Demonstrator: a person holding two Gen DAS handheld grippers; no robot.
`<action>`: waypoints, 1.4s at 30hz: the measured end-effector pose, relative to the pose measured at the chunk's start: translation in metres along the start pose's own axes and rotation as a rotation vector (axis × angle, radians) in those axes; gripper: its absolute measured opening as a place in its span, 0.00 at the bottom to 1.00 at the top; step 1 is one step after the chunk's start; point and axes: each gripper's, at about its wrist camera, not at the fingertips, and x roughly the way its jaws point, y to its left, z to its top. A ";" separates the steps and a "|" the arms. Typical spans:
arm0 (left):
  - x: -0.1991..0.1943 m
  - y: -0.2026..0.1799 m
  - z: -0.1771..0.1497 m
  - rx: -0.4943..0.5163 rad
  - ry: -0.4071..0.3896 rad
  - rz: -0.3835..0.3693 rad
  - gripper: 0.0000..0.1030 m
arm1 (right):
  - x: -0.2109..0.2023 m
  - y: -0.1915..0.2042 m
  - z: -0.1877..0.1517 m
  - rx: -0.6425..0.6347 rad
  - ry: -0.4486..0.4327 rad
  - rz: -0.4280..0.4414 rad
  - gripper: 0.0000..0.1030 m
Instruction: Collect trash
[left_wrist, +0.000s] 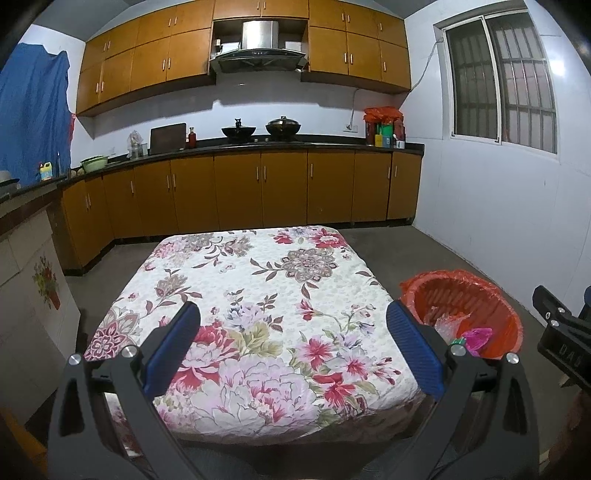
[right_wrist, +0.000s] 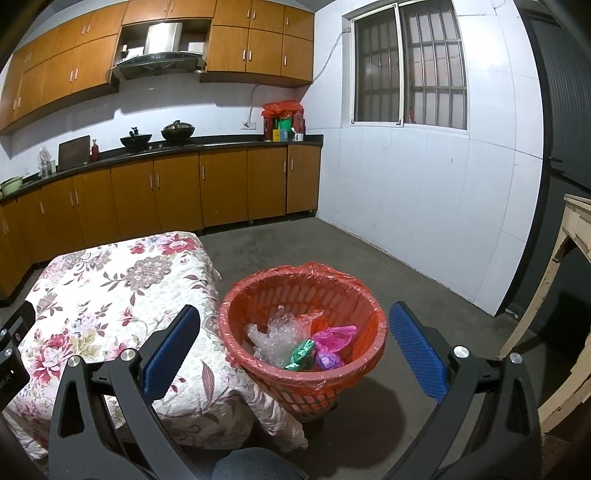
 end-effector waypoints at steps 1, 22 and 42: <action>0.000 0.001 0.000 -0.002 0.001 0.000 0.96 | 0.000 0.000 0.000 0.000 0.000 0.000 0.98; 0.002 0.005 -0.004 -0.024 0.021 0.000 0.96 | 0.000 0.002 -0.001 0.001 0.005 0.002 0.98; 0.000 0.001 -0.001 -0.018 0.014 -0.002 0.96 | 0.001 0.001 -0.001 0.002 0.007 0.003 0.98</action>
